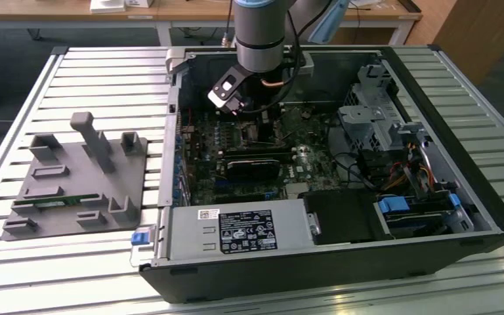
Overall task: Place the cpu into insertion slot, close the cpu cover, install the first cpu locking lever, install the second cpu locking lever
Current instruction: 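Place the cpu into insertion slot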
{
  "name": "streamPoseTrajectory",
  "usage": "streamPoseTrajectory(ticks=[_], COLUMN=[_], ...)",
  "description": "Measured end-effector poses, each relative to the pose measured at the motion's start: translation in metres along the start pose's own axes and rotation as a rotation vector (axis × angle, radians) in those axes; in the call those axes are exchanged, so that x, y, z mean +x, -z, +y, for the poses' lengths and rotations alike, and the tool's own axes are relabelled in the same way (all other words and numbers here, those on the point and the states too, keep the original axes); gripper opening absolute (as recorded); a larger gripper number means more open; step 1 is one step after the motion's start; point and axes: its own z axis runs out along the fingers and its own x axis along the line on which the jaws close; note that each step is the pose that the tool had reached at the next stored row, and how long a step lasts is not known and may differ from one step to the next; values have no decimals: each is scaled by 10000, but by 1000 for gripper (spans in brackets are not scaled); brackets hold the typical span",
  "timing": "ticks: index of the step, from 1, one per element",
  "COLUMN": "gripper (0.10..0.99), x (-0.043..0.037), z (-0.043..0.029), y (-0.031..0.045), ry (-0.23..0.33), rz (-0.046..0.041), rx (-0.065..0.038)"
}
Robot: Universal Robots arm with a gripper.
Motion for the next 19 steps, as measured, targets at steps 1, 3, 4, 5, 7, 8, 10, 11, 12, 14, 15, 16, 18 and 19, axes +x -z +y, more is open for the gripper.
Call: streamPoseTrajectory(ticks=[1,3,4,5,7,8,10,11,12,14,15,16,18,19], gripper=[533,533,533,533,533,533,533,533,533,533,533,533,533,533], x=[0,0,0,0,0,0,0,0,0,0,0,0,0,0], z=[1,0,0,0,0,0,2,6,9,9,9,9,9,9], y=[-3,-8,-11,-13,-17,-17,-18,-19,-21,-22,-22,-22,-23,-23], ry=[0,-1,0,0,1,0,1,2,1,-1,-1,0,-1,0], rz=[0,-1,0,-1,0,-1,0,0,-1,-1,-2,-2,-2,-2], rx=[0,1,0,1,0,0,0,0,0,0,0,1,0,0])
